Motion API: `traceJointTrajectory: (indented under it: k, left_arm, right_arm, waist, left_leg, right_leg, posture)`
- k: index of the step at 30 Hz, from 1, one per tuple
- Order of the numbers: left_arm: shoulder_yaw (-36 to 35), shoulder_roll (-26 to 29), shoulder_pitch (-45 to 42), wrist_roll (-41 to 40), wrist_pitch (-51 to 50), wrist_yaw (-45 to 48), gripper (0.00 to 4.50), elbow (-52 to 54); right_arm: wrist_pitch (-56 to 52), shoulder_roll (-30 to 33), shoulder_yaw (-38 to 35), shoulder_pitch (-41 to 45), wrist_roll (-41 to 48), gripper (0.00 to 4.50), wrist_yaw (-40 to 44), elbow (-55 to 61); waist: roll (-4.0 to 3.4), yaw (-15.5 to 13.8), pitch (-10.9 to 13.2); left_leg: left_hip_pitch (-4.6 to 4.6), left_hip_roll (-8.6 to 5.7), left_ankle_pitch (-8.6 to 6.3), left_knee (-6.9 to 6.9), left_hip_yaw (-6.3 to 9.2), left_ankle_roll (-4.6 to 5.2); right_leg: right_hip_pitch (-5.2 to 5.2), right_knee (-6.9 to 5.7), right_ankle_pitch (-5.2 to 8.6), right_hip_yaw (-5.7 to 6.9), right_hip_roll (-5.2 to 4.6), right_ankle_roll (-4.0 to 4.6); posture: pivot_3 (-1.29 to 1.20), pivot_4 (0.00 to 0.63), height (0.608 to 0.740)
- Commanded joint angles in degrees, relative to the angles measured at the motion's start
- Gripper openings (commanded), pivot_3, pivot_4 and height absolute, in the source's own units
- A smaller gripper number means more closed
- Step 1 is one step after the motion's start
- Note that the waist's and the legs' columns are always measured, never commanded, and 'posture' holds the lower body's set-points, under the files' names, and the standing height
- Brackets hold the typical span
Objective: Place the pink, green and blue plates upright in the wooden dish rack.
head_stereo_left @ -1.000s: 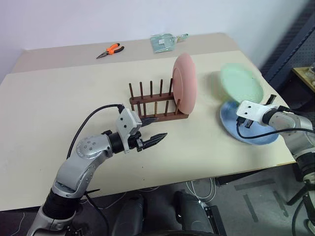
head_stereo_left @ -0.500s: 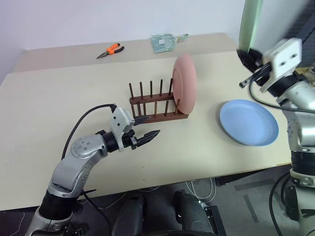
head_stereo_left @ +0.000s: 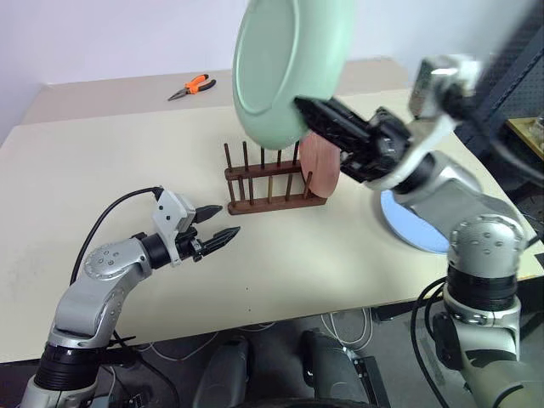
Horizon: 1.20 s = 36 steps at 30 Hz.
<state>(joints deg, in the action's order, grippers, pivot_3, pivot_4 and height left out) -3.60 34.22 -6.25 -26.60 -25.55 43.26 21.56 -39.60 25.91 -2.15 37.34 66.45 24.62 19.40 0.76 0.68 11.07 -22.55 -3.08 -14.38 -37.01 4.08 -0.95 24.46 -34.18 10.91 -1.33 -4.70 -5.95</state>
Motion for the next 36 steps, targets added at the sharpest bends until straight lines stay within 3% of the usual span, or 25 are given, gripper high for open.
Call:
traceJointTrajectory:
  k: [1, 17, 20, 24, 26, 31, 33, 36]
  left_arm:
    - [-0.78, -0.23, 0.38, -0.95, -0.09, -0.67, 3.14, 3.23]
    - [0.36, -0.83, -0.08, -1.09, -1.13, -1.27, 3.14, 4.43]
    - [0.65, -1.00, -0.25, -0.99, -1.27, -1.36, 3.14, 4.48]
    - [0.77, -1.13, -0.34, -1.01, -1.44, -1.45, 3.14, 4.56]
    - [0.74, -1.13, -0.26, -1.06, -1.58, -1.49, 3.14, 4.75]
    - [0.57, -1.10, 0.14, -1.27, -1.95, -1.78, 3.14, 5.45]
    - [0.65, -1.10, 0.27, -1.48, -2.13, -1.62, 3.14, 5.59]
    - [1.74, -1.36, -0.45, -1.48, -2.13, -0.74, 3.14, 4.95]
  right_arm:
    - [1.06, 0.29, 0.42, 1.55, -5.14, 0.04, 2.60, -2.07]
    - [-1.55, 3.34, 4.06, 1.76, -20.94, 0.04, 13.44, -9.88]
    - [-0.75, 3.63, 4.90, 1.80, -23.75, 1.00, 14.81, -9.53]
    - [3.18, 4.36, 5.97, 2.02, -29.36, 2.94, 16.26, -8.10]
    - [4.79, 5.11, 6.31, 2.28, -32.01, 2.94, 16.78, -7.60]
    - [11.04, 14.51, 1.11, 2.00, -38.07, 2.94, 19.78, -2.19]
    - [7.36, 21.01, -8.51, -1.93, -34.34, 2.94, 21.33, 0.53]
    - [2.71, 26.09, -16.97, -10.79, -29.76, 2.94, 23.99, 4.81]
  waist:
    - [0.00, -0.01, 0.00]
    - [0.00, 0.10, 0.00]
    - [0.00, 0.10, 0.00]
    - [0.00, 0.10, 0.00]
    - [0.00, 0.10, 0.00]
    - [0.00, -0.09, 0.01]
    - [0.01, -0.39, 0.01]
    - [0.06, -1.04, -0.01]
  left_leg:
    - [0.00, 0.00, 0.00, 0.00, 0.00, 0.00]
    - [0.01, 0.00, 0.00, 0.01, -0.04, 0.00]
    - [0.00, 0.00, 0.00, 0.00, -0.04, 0.00]
    - [0.00, 0.00, 0.00, 0.00, -0.04, 0.00]
    - [0.00, 0.00, 0.00, 0.00, -0.05, 0.00]
    - [-0.05, -0.04, 0.00, 0.00, -0.04, 0.00]
    - [-0.09, -0.04, 0.00, 0.00, -0.03, 0.00]
    - [-0.14, -0.06, -0.02, -0.02, 0.00, 0.02]
  right_leg:
    - [0.00, 0.00, 0.00, 0.00, 0.00, 0.00]
    - [0.01, -0.01, 0.00, 0.00, 0.04, -0.01]
    - [0.01, -0.01, 0.00, 0.00, 0.04, -0.02]
    - [0.00, -0.01, 0.00, 0.00, 0.04, -0.02]
    - [0.00, -0.01, 0.00, 0.00, 0.04, -0.02]
    - [0.02, 0.03, 0.02, 0.02, 0.01, -0.05]
    - [0.01, 0.06, 0.02, 0.02, -0.01, -0.06]
    - [0.00, 0.10, 0.05, 0.05, -0.02, -0.08]
  posture:
    - [0.00, 0.150, 0.739]
    - [0.00, 0.150, 0.739]
    - [0.00, 0.150, 0.739]
    - [0.00, 0.150, 0.739]
    - [0.00, 0.150, 0.739]
    - [0.00, 0.150, 0.739]
    - [0.00, 0.150, 0.739]
    - [0.00, 0.150, 0.739]
